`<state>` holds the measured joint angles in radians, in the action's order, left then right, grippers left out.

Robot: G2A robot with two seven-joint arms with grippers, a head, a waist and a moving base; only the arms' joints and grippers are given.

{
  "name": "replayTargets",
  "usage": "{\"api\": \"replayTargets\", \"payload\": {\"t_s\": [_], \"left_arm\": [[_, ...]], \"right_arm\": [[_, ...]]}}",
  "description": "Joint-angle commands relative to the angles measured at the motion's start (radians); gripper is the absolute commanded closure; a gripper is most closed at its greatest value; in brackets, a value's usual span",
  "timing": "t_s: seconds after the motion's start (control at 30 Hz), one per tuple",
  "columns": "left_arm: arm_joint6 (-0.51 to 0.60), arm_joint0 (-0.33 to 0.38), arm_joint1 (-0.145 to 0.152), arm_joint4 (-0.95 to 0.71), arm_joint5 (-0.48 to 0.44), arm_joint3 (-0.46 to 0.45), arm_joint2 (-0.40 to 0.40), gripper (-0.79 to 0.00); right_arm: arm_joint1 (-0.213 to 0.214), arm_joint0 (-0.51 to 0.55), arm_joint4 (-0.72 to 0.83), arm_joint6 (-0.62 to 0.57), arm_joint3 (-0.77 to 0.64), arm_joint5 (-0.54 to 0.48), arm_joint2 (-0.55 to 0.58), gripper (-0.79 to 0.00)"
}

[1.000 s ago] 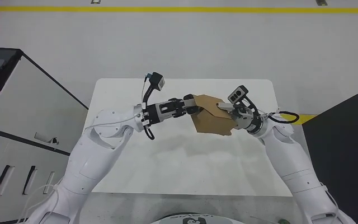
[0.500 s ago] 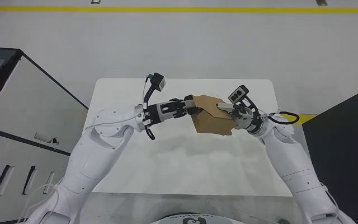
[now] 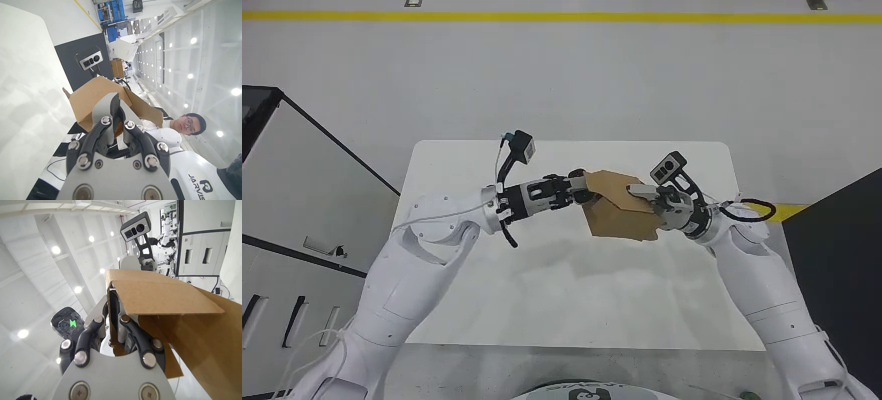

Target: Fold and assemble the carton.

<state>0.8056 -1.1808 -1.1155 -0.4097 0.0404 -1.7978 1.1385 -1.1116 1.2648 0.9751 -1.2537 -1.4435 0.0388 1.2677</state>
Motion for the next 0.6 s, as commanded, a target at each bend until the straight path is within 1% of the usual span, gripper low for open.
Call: {"api": "replayTargets", "payload": {"t_s": [0.0,0.37,0.47,0.57], "left_arm": [[-0.002,-0.006,0.002,-0.011,0.010,-0.004,0.014,0.000],[0.019,-0.046,0.016,-0.020,0.073,-0.069,0.086,0.000],[0.027,-0.053,0.017,-0.047,0.081,-0.094,0.089,0.000],[0.031,-0.054,0.016,-0.046,0.084,-0.105,0.076,0.000]], "right_arm": [[0.000,0.000,-0.001,0.009,0.000,-0.004,0.005,0.000],[0.002,-0.002,-0.027,0.035,0.001,-0.025,0.026,0.000],[0.003,-0.001,-0.048,0.037,-0.001,-0.032,0.028,0.000],[0.003,0.003,-0.054,0.040,-0.005,-0.035,0.027,0.000]]}}
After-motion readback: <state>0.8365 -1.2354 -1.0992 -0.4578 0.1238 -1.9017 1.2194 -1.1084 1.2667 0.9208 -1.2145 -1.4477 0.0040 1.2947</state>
